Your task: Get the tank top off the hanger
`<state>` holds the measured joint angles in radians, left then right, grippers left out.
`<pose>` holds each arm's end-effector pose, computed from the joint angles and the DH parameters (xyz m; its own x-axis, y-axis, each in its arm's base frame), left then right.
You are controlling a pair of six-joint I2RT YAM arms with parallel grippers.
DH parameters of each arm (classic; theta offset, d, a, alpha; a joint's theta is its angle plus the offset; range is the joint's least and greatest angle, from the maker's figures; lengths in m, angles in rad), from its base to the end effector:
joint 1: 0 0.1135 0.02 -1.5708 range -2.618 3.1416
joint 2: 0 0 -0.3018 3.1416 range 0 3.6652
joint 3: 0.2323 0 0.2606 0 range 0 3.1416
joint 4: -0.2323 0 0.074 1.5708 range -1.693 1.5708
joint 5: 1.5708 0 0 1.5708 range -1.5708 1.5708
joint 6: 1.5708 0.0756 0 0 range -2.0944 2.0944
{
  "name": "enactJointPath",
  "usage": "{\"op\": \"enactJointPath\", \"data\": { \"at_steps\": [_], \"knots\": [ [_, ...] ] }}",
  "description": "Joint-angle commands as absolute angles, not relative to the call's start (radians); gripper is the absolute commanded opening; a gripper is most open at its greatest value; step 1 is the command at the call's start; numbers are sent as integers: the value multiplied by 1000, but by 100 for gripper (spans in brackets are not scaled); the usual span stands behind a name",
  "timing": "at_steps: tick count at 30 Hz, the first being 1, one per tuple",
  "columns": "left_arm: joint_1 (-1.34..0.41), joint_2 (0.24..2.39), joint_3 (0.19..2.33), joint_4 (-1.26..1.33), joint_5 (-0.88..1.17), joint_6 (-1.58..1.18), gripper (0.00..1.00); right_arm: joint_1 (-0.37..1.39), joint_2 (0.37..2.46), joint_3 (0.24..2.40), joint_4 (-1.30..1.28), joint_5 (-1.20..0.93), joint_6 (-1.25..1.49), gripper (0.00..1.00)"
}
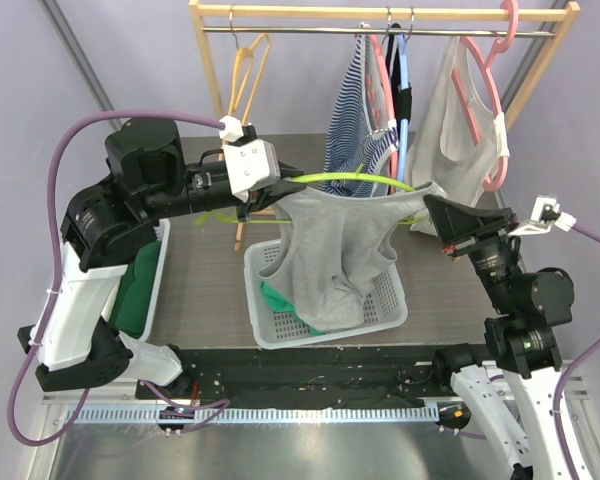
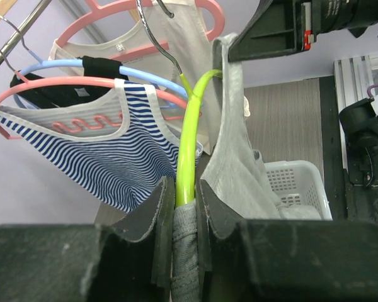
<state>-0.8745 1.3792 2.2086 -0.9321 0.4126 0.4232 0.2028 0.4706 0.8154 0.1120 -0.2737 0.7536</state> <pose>0.1256 -0.1975 0.6226 0.3338 0.1873 -0.9239 0.9011 0.2244 0.3710 0.0949 0.0404 0.4573 0.0198 0.6767 -0.7360 -0.6103 0.5913 0.5272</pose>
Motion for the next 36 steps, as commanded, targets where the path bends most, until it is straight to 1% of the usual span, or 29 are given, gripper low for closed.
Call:
{"op": "enactJointPath", "data": {
  "at_steps": [1, 4, 9, 15, 21, 23, 31, 36],
  "knots": [
    [-870, 1355, 2241, -890, 422, 443, 0, 202, 420, 864, -78, 80, 701, 1],
    [-871, 1355, 2243, -890, 423, 446, 0, 202, 436, 885, -213, 257, 696, 1],
    [-871, 1359, 2261, -894, 419, 448, 0, 202, 514, 933, -377, 359, 698, 1],
    [-871, 1367, 2272, -893, 416, 449, 0, 202, 457, 904, -477, 341, 669, 1],
    [-871, 1385, 2296, -884, 429, 416, 0, 201, 399, 841, -636, 344, 623, 1],
    [-871, 1391, 2304, -882, 437, 413, 0, 202, 379, 812, -646, 328, 630, 1],
    [-871, 1408, 2344, -876, 439, 400, 0, 201, 370, 755, -724, 296, 635, 1],
    [-870, 1422, 2385, -870, 425, 399, 0, 202, 435, 810, -785, 298, 661, 1]
  ]
}}
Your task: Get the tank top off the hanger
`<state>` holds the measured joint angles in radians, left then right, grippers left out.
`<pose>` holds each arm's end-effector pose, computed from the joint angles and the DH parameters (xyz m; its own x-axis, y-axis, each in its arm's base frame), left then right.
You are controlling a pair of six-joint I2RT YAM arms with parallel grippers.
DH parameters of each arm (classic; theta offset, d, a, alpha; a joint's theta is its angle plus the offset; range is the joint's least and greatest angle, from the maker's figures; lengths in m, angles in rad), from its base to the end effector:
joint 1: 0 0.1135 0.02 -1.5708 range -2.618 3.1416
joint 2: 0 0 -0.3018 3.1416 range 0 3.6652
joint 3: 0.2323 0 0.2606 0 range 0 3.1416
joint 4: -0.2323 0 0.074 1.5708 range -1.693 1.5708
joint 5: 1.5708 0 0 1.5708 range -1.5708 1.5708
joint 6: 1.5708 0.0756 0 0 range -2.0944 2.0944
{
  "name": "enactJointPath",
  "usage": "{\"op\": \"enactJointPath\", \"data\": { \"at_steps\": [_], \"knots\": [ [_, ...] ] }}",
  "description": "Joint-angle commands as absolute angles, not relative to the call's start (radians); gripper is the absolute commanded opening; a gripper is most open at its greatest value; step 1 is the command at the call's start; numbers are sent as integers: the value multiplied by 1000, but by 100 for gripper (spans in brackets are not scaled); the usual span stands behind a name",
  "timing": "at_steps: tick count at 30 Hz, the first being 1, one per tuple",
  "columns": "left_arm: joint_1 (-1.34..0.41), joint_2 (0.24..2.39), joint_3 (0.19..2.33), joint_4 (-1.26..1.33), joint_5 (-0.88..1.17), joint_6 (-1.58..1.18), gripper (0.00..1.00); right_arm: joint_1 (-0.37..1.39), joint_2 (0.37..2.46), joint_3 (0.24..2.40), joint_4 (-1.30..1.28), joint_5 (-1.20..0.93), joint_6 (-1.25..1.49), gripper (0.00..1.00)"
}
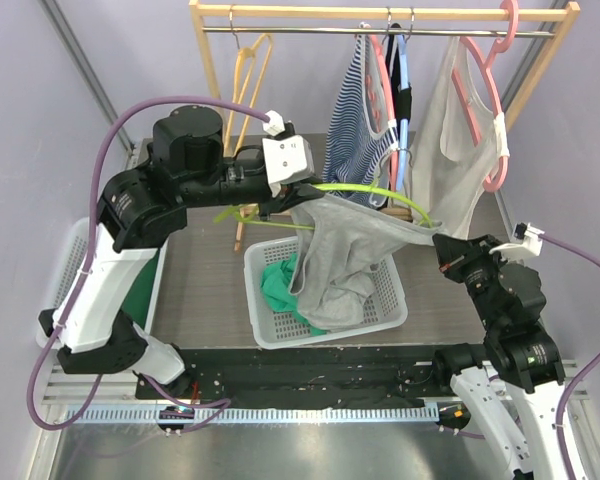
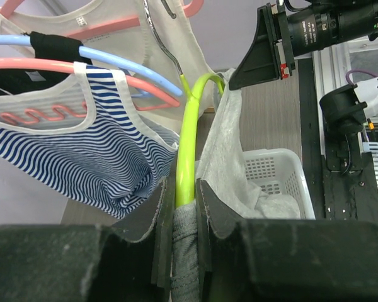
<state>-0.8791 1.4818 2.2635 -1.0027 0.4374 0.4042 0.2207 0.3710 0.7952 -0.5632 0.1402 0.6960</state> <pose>0.1475 -0.2283 0.6041 0.2495 0.2573 -0.9336 0.9388 0.1722 0.2984 0.0927 0.0100 0.3613 -0.1561 0.6156 -0.7724 0.0240 0.7841 0.6201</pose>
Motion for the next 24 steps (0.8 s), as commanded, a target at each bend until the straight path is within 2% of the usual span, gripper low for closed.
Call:
{"op": "enactJointPath", "data": {
  "at_steps": [1, 8, 16, 21, 24],
  "knots": [
    [-871, 1427, 2396, -868, 423, 400, 0, 202, 446, 813, -788, 293, 663, 1],
    [-871, 1499, 2598, -819, 374, 403, 0, 202, 430, 742, -761, 225, 709, 1],
    [-870, 1486, 2595, -841, 376, 411, 0, 202, 432, 756, -759, 229, 703, 1],
    [-870, 1480, 2669, -851, 342, 443, 0, 202, 425, 793, -810, 339, 706, 1],
    [-871, 1480, 2730, -848, 321, 439, 0, 202, 446, 781, -805, 307, 732, 1]
  ]
}}
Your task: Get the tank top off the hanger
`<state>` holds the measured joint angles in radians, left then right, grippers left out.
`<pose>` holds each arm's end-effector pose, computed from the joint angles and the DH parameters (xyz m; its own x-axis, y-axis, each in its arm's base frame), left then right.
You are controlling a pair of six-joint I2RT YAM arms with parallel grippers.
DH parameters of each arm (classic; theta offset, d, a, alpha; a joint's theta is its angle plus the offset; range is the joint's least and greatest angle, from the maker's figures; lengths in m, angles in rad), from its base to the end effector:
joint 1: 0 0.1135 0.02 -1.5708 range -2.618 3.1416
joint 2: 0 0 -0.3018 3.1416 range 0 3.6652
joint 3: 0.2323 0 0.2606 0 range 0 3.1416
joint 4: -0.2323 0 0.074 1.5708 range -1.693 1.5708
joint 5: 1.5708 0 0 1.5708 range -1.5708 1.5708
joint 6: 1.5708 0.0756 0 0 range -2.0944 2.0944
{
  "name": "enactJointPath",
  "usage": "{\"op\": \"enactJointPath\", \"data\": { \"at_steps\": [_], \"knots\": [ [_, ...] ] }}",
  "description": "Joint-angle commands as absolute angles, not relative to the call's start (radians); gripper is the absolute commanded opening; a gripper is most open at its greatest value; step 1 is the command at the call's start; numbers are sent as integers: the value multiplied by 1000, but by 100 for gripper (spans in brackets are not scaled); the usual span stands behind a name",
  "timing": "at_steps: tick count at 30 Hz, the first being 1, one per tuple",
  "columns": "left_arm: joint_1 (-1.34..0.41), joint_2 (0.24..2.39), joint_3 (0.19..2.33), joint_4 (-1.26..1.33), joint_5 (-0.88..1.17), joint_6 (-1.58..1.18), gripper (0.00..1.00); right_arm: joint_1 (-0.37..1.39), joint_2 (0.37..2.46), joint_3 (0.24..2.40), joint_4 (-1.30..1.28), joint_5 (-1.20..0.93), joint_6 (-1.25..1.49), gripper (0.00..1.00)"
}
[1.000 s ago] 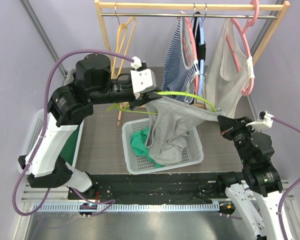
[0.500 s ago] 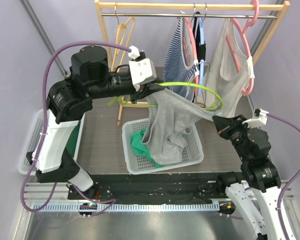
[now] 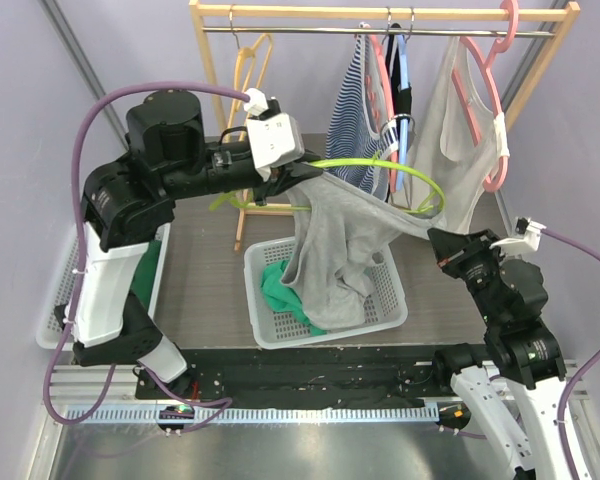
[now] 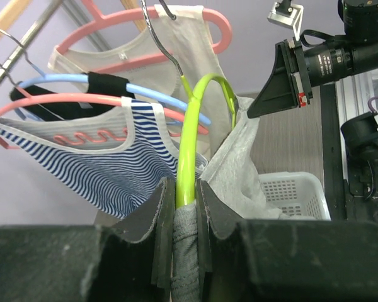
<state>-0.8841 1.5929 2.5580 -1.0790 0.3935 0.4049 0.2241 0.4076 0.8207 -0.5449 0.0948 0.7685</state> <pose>0.1453 -0.2230 0.6415 0.3103 0.1954 -0.9304 0.9069 0.2328 0.3513 0.0982 0.0150 0.3703 -0.1823 0.6681 -0.7214 -0.0042 0.7331 0.6801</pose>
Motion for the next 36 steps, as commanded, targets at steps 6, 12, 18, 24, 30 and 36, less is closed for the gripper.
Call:
{"op": "enactJointPath", "data": {
  "at_steps": [6, 12, 18, 24, 30, 36],
  "knots": [
    [-870, 1494, 2827, -830, 331, 373, 0, 202, 476, 680, -704, 169, 793, 1],
    [-868, 1489, 2832, -831, 324, 371, 0, 201, 492, 709, -698, 170, 750, 1],
    [-868, 1482, 2766, -824, 357, 341, 0, 202, 486, 706, -612, 43, 724, 4],
    [-870, 1479, 2629, -785, 364, 354, 0, 202, 488, 883, -492, -213, 513, 73],
    [-868, 1522, 2619, -782, 360, 374, 0, 202, 529, 1119, -574, -340, 313, 77],
    [-868, 1516, 2498, -841, 443, 376, 0, 202, 512, 1298, -511, -509, 161, 72]
  ]
}}
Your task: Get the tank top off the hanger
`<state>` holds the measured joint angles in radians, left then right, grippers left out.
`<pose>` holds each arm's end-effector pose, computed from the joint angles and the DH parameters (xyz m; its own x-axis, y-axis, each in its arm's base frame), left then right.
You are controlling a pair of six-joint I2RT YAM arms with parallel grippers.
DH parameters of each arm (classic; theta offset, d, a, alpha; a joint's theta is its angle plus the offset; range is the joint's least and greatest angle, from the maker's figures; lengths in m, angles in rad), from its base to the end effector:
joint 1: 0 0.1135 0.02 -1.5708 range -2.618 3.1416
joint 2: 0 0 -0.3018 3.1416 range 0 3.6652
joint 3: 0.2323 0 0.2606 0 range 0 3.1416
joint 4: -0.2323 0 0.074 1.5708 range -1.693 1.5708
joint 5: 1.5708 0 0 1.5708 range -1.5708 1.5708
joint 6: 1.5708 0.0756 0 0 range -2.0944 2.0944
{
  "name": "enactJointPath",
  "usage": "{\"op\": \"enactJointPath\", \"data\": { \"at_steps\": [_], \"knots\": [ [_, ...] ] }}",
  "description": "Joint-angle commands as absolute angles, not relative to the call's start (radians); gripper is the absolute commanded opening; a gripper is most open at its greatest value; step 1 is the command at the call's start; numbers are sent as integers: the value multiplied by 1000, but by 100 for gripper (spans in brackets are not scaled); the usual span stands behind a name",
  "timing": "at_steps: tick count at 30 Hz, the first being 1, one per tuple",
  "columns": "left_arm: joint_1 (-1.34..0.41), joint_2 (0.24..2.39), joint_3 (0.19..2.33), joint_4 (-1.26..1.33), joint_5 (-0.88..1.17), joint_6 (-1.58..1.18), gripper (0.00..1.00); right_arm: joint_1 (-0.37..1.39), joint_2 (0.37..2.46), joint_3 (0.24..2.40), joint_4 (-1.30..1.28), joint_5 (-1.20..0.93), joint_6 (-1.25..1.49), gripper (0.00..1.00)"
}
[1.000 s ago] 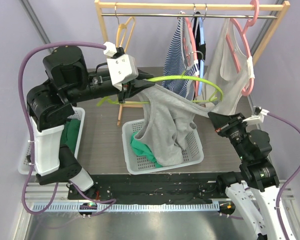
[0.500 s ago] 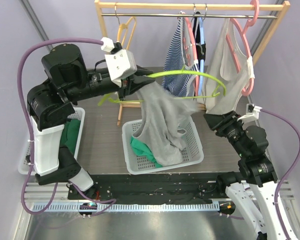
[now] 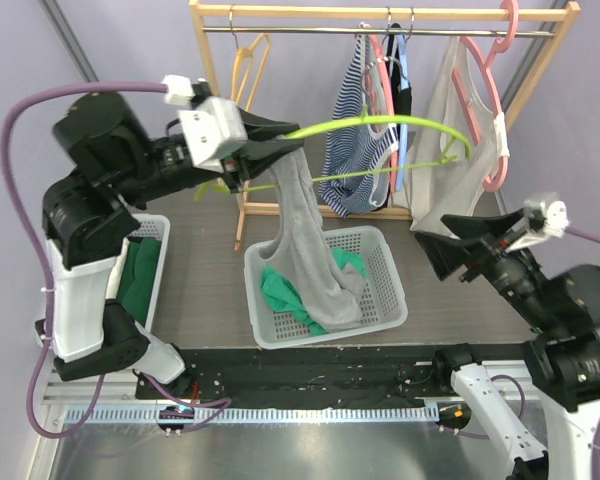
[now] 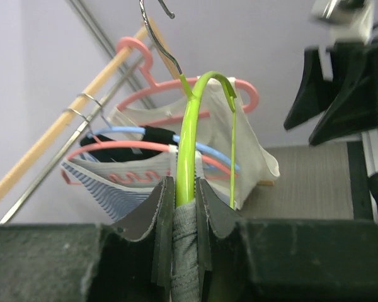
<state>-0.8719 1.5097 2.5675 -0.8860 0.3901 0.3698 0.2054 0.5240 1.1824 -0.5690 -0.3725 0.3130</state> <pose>0.1167 -0.1835 0.6897 0.4456 -0.0106 -0.8952 0.8452 0.3347 0.4167 0.0594 0.0405 0.4800 -0.0846 0.2753 -0.9576 -0.5453 0.7916 0.2758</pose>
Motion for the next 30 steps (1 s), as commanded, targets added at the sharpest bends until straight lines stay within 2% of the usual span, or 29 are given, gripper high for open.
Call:
{"op": "enactJointPath", "data": {
  "at_steps": [1, 7, 15, 20, 30],
  "knots": [
    [-868, 1514, 2479, -839, 448, 374, 0, 202, 514, 1317, -505, -523, 138, 71],
    [-868, 1529, 2442, -857, 505, 356, 0, 202, 584, 1420, -512, -581, 5, 72],
    [-870, 1500, 2401, -1000, 635, 478, 0, 204, 710, 1469, -571, -713, -135, 80],
    [-870, 1486, 2390, -1094, 681, 570, 0, 202, 761, 1514, -594, -779, -146, 79],
    [-868, 1512, 2418, -1071, 710, 640, 0, 204, 733, 1463, -632, -911, -147, 74]
  ]
}}
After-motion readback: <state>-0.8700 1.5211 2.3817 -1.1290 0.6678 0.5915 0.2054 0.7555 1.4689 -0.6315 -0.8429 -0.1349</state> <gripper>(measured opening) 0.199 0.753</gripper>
